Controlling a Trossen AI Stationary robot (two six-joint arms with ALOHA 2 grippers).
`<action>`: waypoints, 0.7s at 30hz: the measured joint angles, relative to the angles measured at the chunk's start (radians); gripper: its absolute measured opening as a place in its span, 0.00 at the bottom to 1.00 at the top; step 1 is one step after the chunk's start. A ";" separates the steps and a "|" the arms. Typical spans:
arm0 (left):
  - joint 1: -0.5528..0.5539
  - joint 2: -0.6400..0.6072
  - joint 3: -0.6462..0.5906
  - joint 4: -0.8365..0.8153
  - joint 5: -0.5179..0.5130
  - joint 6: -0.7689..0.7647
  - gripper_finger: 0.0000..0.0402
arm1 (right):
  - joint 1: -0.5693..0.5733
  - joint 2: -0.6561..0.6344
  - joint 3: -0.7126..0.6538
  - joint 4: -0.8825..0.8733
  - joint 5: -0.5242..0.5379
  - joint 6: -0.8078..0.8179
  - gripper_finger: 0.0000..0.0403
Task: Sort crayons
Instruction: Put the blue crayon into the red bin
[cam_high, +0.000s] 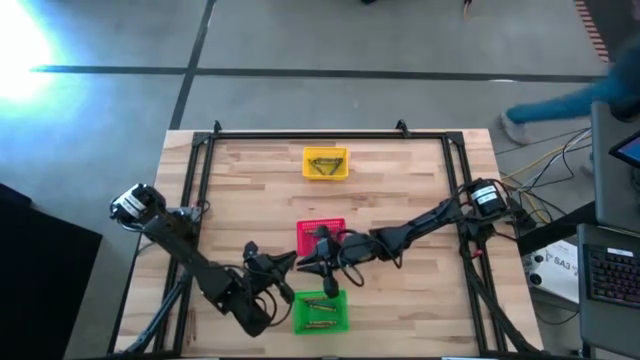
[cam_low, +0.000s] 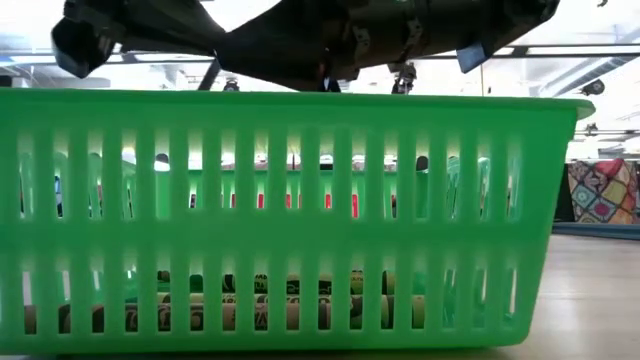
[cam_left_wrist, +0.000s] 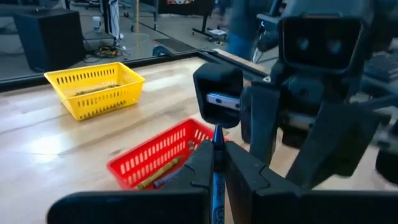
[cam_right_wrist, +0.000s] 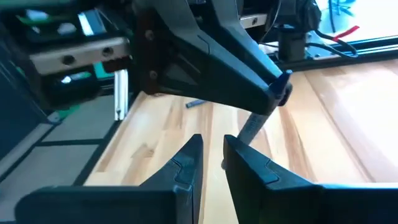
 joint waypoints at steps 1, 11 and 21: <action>0.006 0.000 0.000 0.022 0.000 0.015 0.01 | 0.000 0.000 0.000 -0.006 0.017 -0.001 0.14; 0.017 0.000 0.000 0.182 0.007 0.198 0.00 | -0.004 -0.008 -0.004 -0.018 0.017 -0.001 0.14; 0.019 -0.001 0.000 0.252 0.006 0.199 0.00 | -0.007 -0.010 -0.004 0.000 0.013 0.000 0.14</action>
